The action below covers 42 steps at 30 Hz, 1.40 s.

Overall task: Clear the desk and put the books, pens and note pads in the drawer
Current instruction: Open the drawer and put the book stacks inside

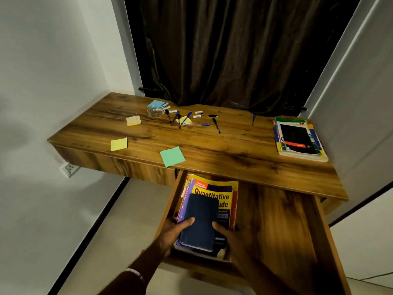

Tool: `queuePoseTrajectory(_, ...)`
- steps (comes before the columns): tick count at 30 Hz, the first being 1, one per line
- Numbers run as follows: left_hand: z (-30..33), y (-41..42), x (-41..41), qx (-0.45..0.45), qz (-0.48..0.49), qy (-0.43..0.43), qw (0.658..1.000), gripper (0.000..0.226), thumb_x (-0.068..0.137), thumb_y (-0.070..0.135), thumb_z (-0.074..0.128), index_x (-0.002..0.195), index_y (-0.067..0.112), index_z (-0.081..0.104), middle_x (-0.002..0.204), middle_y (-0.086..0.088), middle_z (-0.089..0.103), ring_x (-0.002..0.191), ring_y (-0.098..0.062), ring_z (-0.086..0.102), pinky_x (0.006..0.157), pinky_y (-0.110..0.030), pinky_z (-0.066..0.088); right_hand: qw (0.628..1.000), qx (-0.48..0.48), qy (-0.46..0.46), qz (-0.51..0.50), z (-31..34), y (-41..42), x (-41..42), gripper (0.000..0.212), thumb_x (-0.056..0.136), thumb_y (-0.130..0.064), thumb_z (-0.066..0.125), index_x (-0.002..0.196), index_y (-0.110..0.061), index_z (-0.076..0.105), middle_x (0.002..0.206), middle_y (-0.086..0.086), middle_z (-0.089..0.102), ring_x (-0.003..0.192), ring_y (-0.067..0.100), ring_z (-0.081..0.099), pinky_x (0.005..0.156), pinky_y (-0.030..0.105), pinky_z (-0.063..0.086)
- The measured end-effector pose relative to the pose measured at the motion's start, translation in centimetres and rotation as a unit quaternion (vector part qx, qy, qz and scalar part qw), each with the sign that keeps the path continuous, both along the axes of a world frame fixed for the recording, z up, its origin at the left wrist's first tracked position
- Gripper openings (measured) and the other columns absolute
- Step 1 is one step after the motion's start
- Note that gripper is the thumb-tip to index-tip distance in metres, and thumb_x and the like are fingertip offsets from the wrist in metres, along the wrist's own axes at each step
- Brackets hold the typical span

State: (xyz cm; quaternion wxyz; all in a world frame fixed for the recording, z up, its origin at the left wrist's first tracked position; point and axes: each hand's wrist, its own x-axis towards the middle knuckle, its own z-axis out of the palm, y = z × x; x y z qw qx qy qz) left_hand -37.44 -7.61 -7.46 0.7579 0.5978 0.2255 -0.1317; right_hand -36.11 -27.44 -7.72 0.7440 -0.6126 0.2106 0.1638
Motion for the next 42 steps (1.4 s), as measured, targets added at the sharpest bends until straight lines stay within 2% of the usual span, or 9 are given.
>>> queuePoseTrajectory(4,-0.6,0.6,0.1,-0.019,-0.002,0.009,1.000,0.054,0.073,0.022,0.081,0.121,0.007,0.060,0.110,-0.013,0.071,0.098,-0.029,0.070,0.078,-0.040,0.059,1.000,0.000,0.022,0.020,-0.6,0.9,0.0,0.069,0.066,-0.024,0.085,0.128,-0.020,0.056,0.123,0.003,0.065,0.108,0.026,0.062,0.091,0.046,0.052)
queuePoseTrajectory(12,-2.5,1.3,-0.1,-0.026,-0.017,0.034,0.999,0.064,0.068,0.032,0.084,0.123,0.014,0.058,0.112,-0.010,0.071,0.100,-0.029,0.069,0.086,-0.047,0.057,0.998,-0.036,0.056,0.011,-2.0,1.9,0.1,0.087,0.064,-0.025,0.088,0.139,-0.019,0.045,0.135,0.008,0.055,0.123,0.033,0.052,0.096,0.045,0.046)
queuePoseTrajectory(16,-2.6,1.5,0.0,-0.010,-0.031,0.052,0.998,0.059,0.071,0.033,0.080,0.122,0.016,0.056,0.112,-0.009,0.069,0.102,-0.027,0.068,0.084,-0.040,0.058,0.996,-0.072,0.061,0.006,-7.5,1.3,1.2,0.121,0.034,-0.052,0.094,0.140,-0.024,0.043,0.134,0.004,0.055,0.122,0.031,0.054,0.098,0.052,0.048)
queuePoseTrajectory(22,-3.0,1.6,-0.1,-0.011,-0.045,0.055,0.997,0.050,0.081,0.026,0.073,0.125,0.013,0.053,0.116,-0.010,0.066,0.104,-0.026,0.066,0.079,-0.034,0.058,0.995,-0.068,0.079,-0.003,-6.0,2.4,0.4,0.096,0.049,-0.038,0.092,0.133,-0.019,0.051,0.127,0.006,0.062,0.114,0.030,0.058,0.097,0.053,0.048)
queuePoseTrajectory(26,-3.5,1.7,0.5,0.018,-0.065,0.072,0.995,0.044,0.087,0.021,0.066,0.127,0.011,0.051,0.120,-0.014,0.063,0.107,-0.027,0.064,0.086,-0.037,0.057,0.995,-0.060,0.077,0.002,-4.0,2.9,0.1,0.081,0.063,-0.022,0.088,0.133,-0.017,0.050,0.125,0.005,0.062,0.109,0.026,0.058,0.087,0.042,0.049)
queuePoseTrajectory(31,-3.6,1.8,1.6,0.217,-0.151,0.076,0.961,0.035,0.092,0.025,0.059,0.123,0.010,0.054,0.120,-0.011,0.063,0.105,-0.019,0.061,0.095,-0.035,0.051,0.995,-0.067,0.066,0.039,-3.5,2.8,-0.2,0.062,0.074,-0.010,0.080,0.129,-0.013,0.052,0.115,0.004,0.063,0.099,0.020,0.059,0.078,0.033,0.048)
queuePoseTrajectory(35,-3.2,1.4,2.5,0.331,-0.179,0.062,0.924,0.027,0.093,0.022,0.055,0.118,0.013,0.056,0.114,-0.008,0.064,0.105,-0.021,0.061,0.092,-0.032,0.050,0.985,-0.119,0.093,0.087,-3.0,2.9,0.6,0.052,0.076,-0.013,0.080,0.122,-0.015,0.055,0.120,0.007,0.061,0.117,0.031,0.055,0.096,0.044,0.046)
queuePoseTrajectory(40,-0.7,-0.8,3.9,0.429,-0.056,-0.024,0.901,0.025,0.087,0.028,0.062,0.111,0.019,0.061,0.109,-0.001,0.068,0.104,-0.020,0.064,0.088,-0.025,0.048,0.971,-0.230,0.018,0.069,-2.4,2.2,2.5,0.061,0.069,0.000,0.082,0.124,-0.004,0.055,0.120,0.017,0.063,0.106,0.033,0.064,0.087,0.046,0.056)
queuePoseTrajectory(42,0.5,-1.7,4.9,0.410,-0.058,-0.047,0.909,0.019,0.086,0.025,0.064,0.103,0.017,0.064,0.106,-0.002,0.069,0.103,-0.019,0.064,0.087,-0.022,0.045,0.963,-0.258,-0.006,0.078,-1.2,1.4,2.9,0.064,0.073,0.002,0.079,0.129,-0.002,0.050,0.124,0.018,0.060,0.103,0.028,0.064,0.074,0.029,0.060)
